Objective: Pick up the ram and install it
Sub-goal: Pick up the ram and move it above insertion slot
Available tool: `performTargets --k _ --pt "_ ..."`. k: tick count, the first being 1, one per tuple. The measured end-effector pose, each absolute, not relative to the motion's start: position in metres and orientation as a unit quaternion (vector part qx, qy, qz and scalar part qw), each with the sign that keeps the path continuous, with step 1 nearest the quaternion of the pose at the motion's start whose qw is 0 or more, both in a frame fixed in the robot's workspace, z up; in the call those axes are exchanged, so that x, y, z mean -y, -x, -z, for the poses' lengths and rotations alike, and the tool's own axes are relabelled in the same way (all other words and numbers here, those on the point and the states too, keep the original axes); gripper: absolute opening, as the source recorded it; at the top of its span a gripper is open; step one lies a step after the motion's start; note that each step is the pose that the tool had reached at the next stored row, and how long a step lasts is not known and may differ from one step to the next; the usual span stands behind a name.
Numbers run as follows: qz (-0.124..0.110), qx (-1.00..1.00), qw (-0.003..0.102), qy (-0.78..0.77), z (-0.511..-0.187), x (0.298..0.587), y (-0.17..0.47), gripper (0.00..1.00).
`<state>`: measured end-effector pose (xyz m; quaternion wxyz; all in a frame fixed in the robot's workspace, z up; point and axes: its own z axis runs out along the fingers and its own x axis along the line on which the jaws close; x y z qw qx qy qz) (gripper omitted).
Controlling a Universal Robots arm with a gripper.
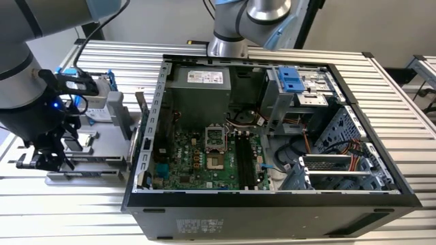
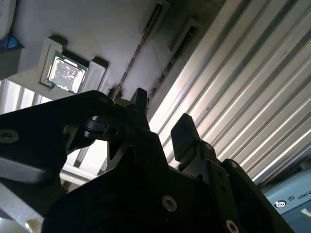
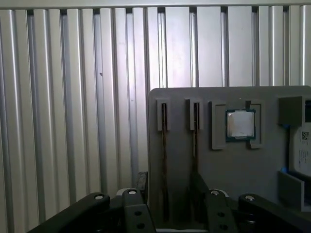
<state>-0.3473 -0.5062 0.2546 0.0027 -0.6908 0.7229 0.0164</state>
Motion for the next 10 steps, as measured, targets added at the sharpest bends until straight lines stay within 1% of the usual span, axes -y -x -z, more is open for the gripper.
performTargets --k 10 --pt "-0.016 -0.723 0.003 0.691 -0.236 0.506 0.347 1.00"
